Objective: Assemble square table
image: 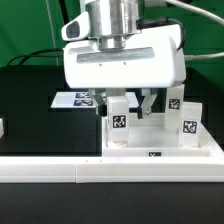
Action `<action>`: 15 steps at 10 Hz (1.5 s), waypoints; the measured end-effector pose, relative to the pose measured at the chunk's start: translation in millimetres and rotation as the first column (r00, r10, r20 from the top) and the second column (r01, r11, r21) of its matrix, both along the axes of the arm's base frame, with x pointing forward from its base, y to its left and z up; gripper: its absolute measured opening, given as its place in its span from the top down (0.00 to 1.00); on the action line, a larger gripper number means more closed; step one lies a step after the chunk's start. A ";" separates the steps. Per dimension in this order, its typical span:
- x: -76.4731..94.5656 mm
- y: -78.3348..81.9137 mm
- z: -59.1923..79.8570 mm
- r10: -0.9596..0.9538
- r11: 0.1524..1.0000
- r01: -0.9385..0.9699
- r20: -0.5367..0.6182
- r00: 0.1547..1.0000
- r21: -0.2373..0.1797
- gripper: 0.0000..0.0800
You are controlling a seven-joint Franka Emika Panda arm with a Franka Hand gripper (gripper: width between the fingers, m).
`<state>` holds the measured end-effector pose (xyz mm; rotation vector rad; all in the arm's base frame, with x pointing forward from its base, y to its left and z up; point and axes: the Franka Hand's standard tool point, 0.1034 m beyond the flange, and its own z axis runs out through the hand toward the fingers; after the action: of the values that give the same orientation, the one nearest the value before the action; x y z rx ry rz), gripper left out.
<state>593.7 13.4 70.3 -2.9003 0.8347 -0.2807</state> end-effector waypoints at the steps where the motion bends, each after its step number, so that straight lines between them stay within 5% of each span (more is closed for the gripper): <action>1: 0.8 -0.2 0.7 0.115 0.993 -0.116 -0.008 0.993 -0.026 0.19; 6: 4.2 1.4 3.9 0.480 0.870 -0.480 -0.032 0.877 -0.113 0.19; 10: 8.0 -21.7 6.2 0.541 0.830 -0.538 -0.027 0.841 -0.146 0.19; 12: 7.4 -21.8 5.0 0.540 0.830 -0.538 -0.028 0.841 -0.145 0.51; 15: 7.3 -21.7 4.8 0.538 0.832 -0.536 -0.029 0.843 -0.144 0.64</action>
Offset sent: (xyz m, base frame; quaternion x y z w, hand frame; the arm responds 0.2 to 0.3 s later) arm 0.0009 -0.0011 0.0061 -0.0384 -0.0128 -0.2582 0.9652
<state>601.0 -8.3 75.1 -3.1050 -0.0373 -0.3105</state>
